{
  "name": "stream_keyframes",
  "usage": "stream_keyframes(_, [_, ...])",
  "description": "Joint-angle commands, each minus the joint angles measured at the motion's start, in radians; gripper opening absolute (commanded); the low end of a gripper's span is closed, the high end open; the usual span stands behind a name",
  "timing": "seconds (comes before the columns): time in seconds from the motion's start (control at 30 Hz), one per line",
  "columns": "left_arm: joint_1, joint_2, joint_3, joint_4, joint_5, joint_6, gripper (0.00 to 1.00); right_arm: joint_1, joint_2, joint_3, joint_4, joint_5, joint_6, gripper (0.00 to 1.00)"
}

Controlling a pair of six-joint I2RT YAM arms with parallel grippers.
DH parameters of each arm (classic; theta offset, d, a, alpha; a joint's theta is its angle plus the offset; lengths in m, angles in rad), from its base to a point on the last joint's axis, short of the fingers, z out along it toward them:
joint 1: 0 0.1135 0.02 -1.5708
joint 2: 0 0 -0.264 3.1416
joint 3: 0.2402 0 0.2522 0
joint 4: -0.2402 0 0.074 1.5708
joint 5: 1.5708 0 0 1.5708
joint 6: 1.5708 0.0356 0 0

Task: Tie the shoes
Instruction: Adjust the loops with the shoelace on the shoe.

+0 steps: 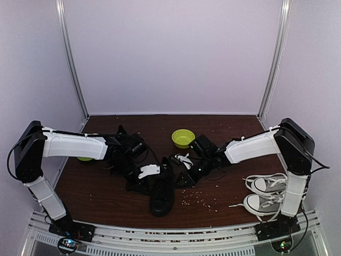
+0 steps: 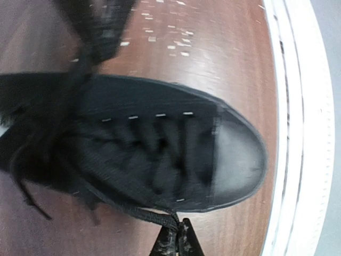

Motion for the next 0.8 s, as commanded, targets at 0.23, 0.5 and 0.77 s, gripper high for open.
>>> stream_keyframes(0.23, [0.04,0.08,0.085,-0.062,-0.301,0.011,0.0,-0.02,0.003,-0.004,0.011,0.009,0.003,0.0])
stream_keyframes(0.5, [0.047,0.114,0.076,-0.04,-0.278,0.013,0.0,-0.025,0.019,-0.014,0.044,-0.003,0.02,0.0])
stream_keyframes(0.77, [0.045,0.115,0.081,-0.016,-0.256,0.0,0.0,-0.026,0.022,-0.011,0.046,-0.007,0.021,0.0])
